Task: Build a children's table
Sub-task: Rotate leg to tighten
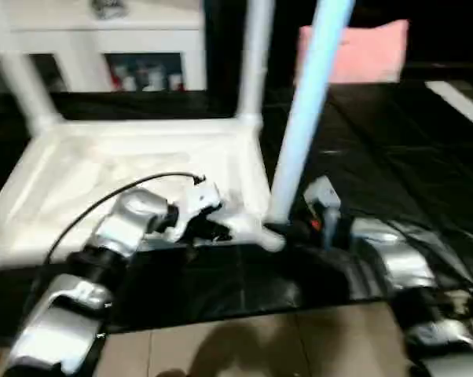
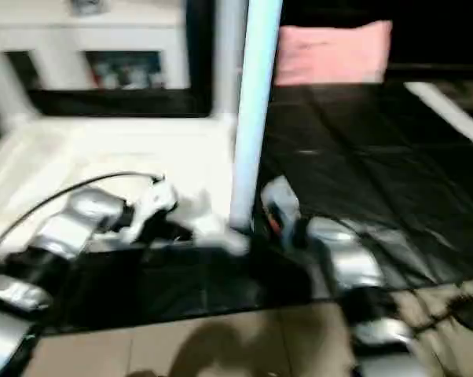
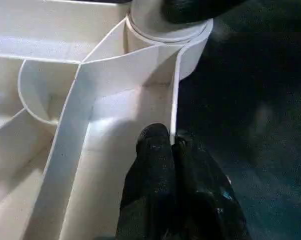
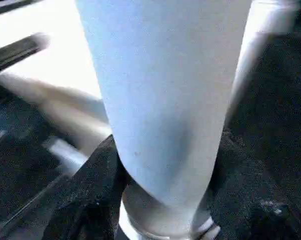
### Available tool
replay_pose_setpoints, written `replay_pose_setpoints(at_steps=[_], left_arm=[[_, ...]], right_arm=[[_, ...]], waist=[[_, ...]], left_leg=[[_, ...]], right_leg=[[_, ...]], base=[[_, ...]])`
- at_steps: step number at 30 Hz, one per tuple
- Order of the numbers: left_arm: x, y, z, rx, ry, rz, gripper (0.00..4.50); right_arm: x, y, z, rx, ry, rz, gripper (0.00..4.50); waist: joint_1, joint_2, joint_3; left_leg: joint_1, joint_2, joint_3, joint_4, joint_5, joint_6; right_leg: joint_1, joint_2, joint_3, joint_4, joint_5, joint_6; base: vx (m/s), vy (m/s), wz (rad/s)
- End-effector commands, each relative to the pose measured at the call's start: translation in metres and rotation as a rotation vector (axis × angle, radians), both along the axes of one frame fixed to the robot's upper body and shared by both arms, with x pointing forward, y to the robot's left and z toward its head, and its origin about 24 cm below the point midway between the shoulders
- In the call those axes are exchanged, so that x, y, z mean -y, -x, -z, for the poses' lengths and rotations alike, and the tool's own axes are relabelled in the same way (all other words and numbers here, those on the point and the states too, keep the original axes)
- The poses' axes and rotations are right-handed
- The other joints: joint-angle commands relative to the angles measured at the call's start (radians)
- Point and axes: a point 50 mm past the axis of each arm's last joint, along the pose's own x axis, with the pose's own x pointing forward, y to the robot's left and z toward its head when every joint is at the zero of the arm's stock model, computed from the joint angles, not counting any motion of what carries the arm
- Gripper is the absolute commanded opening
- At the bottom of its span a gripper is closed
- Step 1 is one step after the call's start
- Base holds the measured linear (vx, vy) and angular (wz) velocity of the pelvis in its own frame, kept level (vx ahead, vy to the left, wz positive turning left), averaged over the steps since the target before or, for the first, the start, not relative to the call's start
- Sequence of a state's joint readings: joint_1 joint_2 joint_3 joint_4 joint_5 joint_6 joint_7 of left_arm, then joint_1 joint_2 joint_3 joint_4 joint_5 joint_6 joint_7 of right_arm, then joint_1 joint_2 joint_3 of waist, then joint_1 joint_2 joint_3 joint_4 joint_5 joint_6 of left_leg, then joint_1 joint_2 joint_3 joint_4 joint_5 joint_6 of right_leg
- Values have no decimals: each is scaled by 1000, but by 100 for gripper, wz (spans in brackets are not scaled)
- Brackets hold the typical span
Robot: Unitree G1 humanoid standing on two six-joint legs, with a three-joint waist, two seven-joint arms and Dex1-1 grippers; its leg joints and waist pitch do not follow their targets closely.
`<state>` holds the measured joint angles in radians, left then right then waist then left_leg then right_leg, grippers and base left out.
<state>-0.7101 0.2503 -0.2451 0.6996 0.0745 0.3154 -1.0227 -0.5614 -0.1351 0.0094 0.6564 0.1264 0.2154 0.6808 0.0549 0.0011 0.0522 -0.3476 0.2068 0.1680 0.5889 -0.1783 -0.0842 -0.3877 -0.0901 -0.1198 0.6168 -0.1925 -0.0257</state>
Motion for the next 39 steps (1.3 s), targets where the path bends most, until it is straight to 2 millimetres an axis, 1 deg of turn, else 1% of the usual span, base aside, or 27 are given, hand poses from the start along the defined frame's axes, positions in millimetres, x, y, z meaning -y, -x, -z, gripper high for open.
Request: replay_pose_setpoints(at_steps=[1,2,3,5,7,9,11,12,13,14,15,16,17,19,20,21,22,24,25,26,27,29,30,32,34,36,39], left_arm=[[43,-3,-13,41,99,15,0],[49,-5,-13,50,110,-17,0],[49,-5,-13,50,110,-17,0],[63,-9,-18,81,120,-72,0],[64,-10,-19,108,99,-71,0],[63,-10,-18,112,93,-68,0],[58,-10,-17,129,67,-49,0],[54,-9,-15,135,55,-35,0],[49,-8,-13,127,38,-21,0],[45,-7,-12,129,37,-5,0],[43,-7,-12,125,36,2,0],[40,-6,-11,124,34,8,0],[39,-6,-11,124,32,12,0],[32,-5,-9,101,22,19,0],[32,-5,-9,101,22,20,0],[29,-5,-9,103,21,36,0],[28,-5,-10,101,22,43,0],[22,-3,-11,98,27,94,0],[20,-2,-11,99,28,116,0],[17,-1,-11,88,28,138,0],[15,1,-11,81,24,158,0],[5,6,-10,66,16,246,0],[5,6,-10,66,16,246,0],[2,8,-11,61,18,291,0],[-4,14,-13,27,32,376,0],[-6,16,-14,15,36,403,0],[-9,19,-15,-5,29,450,0]], right_arm=[[-56,14,19,-167,-94,-84,206],[-64,13,18,-167,-92,-67,206],[-64,13,18,-167,-92,-67,206],[-83,10,16,-155,-47,-36,206],[-85,9,14,-131,-33,-42,206],[-84,9,14,-122,-34,-48,206],[-79,9,12,-91,-50,-64,206],[-75,10,11,-80,-52,-67,275],[-67,10,12,-73,-51,-60,275],[-61,10,13,-69,-53,-58,276],[-56,10,13,-64,-57,-58,290],[-51,10,12,-53,-61,-54,306],[-48,10,12,-46,-64,-52,306],[-33,8,8,-5,-65,-42,336],[-32,8,8,-4,-65,-43,342],[-23,9,6,9,-70,-53,342],[-19,9,6,14,-70,-61,359],[-2,12,1,38,-73,-117,372],[3,13,-1,46,-73,-140,388],[11,15,-4,59,-60,-175,393],[16,17,-5,64,-47,-198,403],[35,21,-12,76,-8,-279,416],[35,21,-12,76,-8,-279,426],[40,22,-15,81,7,-312,445],[48,25,-21,103,50,-398,445],[49,26,-23,109,62,-430,445],[49,29,-26,128,77,-503,445]], waist=[[3,2,-56],[2,3,-56],[1,4,-56],[0,1,-58],[1,1,-58],[4,0,-57],[6,0,-57],[5,-1,-57],[8,0,-57],[6,0,-57],[8,0,-58],[7,-2,-60],[9,-2,-61],[11,-2,-64],[13,-3,-65],[15,-1,-64],[15,-2,-66],[18,-1,-68],[23,-2,-70],[24,-3,-71],[28,-3,-76],[37,-1,-74],[39,-2,-74],[40,0,-72],[46,1,-71],[50,1,-71],[55,-1,-70]], left_leg=[[1,18,-15,-73,-314,-3],[0,19,-15,-74,-307,2],[2,21,-12,-75,-302,8],[2,22,-11,-75,-291,10],[4,20,-9,-75,-296,14],[0,21,-9,-76,-286,24],[1,21,-8,-77,-283,29],[0,21,-8,-77,-282,30],[1,22,-9,-78,-283,30],[-2,22,-9,-79,-279,34],[-1,23,-9,-79,-276,35],[-3,23,-8,-79,-260,38],[-4,24,-8,-78,-249,40],[-5,23,-3,-74,-211,52],[-6,22,-2,-72,-193,60],[-6,22,-2,-72,-186,62],[-8,22,-2,-72,-174,69],[-9,23,-3,-71,-159,73],[-10,24,-2,-68,-143,92],[-12,23,-2,-66,-133,96],[-12,24,-2,-64,-108,103],[-12,26,0,-62,-97,115],[-14,27,2,-61,-111,118],[-11,27,2,-63,-135,108],[-9,29,2,-64,-154,93],[-8,31,3,-64,-152,88],[-8,29,4,-64,-162,88]], right_leg=[[42,-71,50,-119,-498,-110],[43,-69,51,-119,-478,-112],[40,-67,53,-116,-439,-125],[40,-66,56,-110,-388,-145],[39,-66,57,-111,-382,-151],[43,-68,59,-110,-373,-148],[42,-68,60,-112,-374,-143],[43,-68,60,-112,-374,-141],[43,-68,60,-111,-374,-140],[46,-68,60,-110,-364,-142],[46,-69,61,-110,-356,-142],[47,-68,62,-105,-326,-150],[49,-68,62,-103,-308,-154],[51,-68,64,-97,-246,-178],[53,-68,64,-96,-231,-183],[53,-69,63,-96,-226,-185],[54,-67,63,-93,-208,-190],[58,-66,62,-90,-186,-195],[58,-65,63,-86,-138,-204],[60,-65,64,-81,-117,-209],[60,-64,64,-73,-66,-223],[58,-60,62,-69,-29,-235],[58,-61,62,-69,-29,-241],[55,-63,60,-74,-72,-239],[55,-65,61,-78,-117,-230],[53,-63,63,-74,-102,-235],[52,-63,62,-76,-119,-227]], base=[[0,0,0],[0,0,0],[0,0,0],[0,0,0],[0,0,0],[0,0,0],[0,0,0],[0,0,0],[0,0,0],[0,0,0],[0,0,0],[0,0,0],[0,0,0],[0,0,0],[0,0,0],[0,0,0],[0,0,0],[0,0,0],[0,0,0],[0,0,0],[0,0,0],[0,0,0],[0,0,0],[0,0,0],[0,0,0],[0,0,0],[0,0,0]])
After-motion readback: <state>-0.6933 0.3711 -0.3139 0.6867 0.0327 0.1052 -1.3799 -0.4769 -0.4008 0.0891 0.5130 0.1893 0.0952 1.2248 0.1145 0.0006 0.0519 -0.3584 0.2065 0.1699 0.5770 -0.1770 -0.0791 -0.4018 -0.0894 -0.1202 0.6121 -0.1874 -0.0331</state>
